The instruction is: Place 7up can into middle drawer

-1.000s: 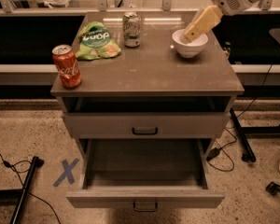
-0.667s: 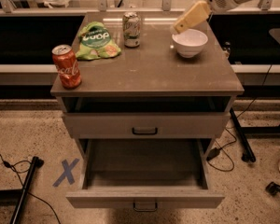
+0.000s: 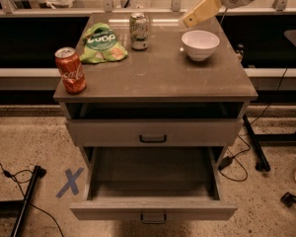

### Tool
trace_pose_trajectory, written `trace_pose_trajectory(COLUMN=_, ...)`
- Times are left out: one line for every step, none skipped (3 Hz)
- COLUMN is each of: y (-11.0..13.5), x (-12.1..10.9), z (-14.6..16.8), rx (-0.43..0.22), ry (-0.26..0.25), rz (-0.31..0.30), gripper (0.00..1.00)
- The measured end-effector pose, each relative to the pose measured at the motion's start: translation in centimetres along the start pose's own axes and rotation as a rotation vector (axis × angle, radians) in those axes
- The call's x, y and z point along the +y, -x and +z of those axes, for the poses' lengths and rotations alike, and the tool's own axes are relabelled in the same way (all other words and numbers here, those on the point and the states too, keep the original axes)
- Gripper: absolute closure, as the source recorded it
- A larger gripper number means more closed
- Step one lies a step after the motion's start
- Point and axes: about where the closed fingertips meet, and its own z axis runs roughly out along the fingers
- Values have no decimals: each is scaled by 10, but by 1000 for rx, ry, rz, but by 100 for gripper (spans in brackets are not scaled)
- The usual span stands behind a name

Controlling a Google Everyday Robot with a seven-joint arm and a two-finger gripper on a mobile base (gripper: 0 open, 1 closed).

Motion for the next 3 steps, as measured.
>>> trace_pose_trajectory(y=16, x=1, z=20, rx=-124, ry=-10, rz=29, gripper=0)
trace_pose_trajectory(y=51, x=3, z=60, rx=-256, ry=-45, rz=77, gripper=0)
trace_pose_trajectory(y=71, x=3, z=95, rx=-276, ry=-115, rz=116, gripper=0)
